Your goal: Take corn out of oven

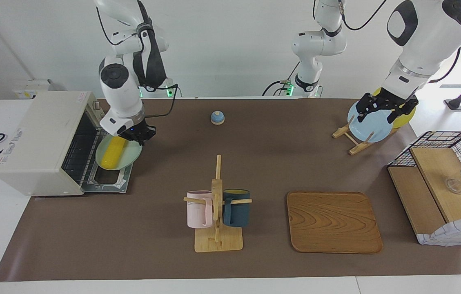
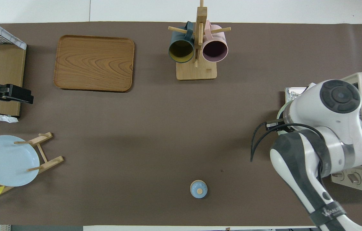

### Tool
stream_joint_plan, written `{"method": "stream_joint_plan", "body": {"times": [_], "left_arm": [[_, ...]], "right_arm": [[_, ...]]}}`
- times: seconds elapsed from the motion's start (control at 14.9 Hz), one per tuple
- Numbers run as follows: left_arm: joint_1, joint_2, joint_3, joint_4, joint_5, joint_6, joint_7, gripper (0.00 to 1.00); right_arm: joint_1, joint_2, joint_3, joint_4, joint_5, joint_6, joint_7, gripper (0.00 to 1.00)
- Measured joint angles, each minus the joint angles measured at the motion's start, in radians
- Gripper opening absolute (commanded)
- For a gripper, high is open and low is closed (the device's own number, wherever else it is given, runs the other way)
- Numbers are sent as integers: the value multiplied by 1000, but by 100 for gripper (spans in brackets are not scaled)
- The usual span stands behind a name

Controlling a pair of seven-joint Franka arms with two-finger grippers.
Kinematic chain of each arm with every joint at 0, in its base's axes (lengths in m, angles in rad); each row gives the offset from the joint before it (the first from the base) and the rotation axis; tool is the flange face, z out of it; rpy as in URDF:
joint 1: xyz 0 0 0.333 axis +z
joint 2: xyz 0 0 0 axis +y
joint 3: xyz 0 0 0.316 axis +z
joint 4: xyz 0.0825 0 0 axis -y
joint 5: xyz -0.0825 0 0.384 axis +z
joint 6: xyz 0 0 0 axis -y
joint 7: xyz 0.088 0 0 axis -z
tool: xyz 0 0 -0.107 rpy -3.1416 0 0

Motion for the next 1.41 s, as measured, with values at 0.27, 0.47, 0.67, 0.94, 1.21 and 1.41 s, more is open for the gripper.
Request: {"method": "stream_joint_plan", "body": {"times": [0.27,0.47,0.67,0.94,1.21,1.41], "left_arm": [[-5,5,-2,-6,0,9,23,100],[-9,9,-2,-8,0,16,43,100],[-9,11,0,-21,0,32,70,100],[-7,14,8,-42,0,58,126,100],[-7,27,9,-53,0,80,142,100],[-8,30,8,-54,0,85,155,100]], "right_arm": [[187,103,4,156,-14,-51,181,0],[335,235,5,358,-16,-158,374,0],[456,400,6,511,-16,-168,552,0],[497,504,8,529,-14,-59,597,0],[489,507,5,484,59,50,630,16],[487,506,4,480,69,79,653,63]]}}
